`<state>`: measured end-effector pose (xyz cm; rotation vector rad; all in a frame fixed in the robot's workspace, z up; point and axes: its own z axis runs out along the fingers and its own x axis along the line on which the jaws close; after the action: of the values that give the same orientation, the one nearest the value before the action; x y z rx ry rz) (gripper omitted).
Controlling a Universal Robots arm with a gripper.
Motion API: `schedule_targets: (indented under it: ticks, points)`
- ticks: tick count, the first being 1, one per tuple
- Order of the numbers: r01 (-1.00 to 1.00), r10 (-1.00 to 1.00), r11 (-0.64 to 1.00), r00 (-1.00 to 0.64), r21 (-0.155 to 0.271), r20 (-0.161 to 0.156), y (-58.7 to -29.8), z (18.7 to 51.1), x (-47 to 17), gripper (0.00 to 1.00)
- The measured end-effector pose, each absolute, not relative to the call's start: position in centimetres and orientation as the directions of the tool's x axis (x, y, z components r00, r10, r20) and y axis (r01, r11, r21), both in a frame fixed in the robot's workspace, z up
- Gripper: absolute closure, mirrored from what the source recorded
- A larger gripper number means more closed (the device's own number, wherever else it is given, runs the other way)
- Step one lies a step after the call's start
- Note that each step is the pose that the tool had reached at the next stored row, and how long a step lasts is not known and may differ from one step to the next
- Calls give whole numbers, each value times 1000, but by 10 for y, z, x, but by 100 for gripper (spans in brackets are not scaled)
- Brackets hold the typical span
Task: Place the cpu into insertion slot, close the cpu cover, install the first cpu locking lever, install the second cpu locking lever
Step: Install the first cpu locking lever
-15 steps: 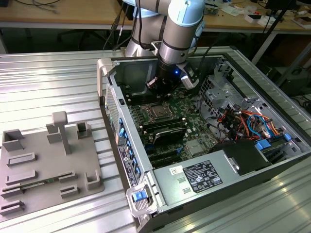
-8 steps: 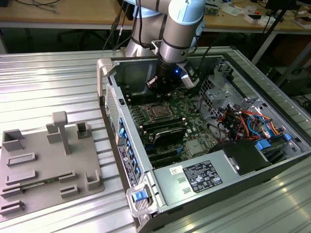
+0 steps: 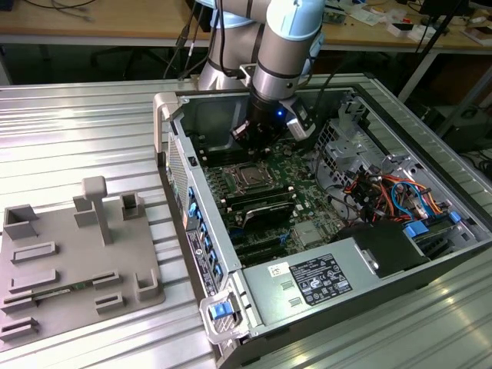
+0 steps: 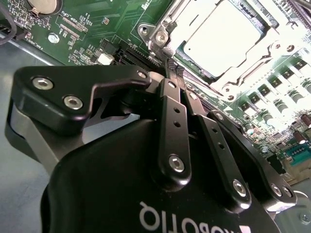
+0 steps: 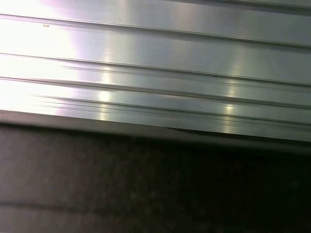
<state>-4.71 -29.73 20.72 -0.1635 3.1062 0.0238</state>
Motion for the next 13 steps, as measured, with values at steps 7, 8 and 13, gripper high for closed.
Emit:
schedule_targets:
  ticks: [7, 8, 13]
  points:
    - [-105, -105, 994, -994, 11, -31, -298, 203, -46, 89]
    - [-105, -104, 994, -994, 11, -31, -298, 203, -46, 89]
    - [-105, -105, 994, -994, 12, -31, -298, 203, -45, 89]
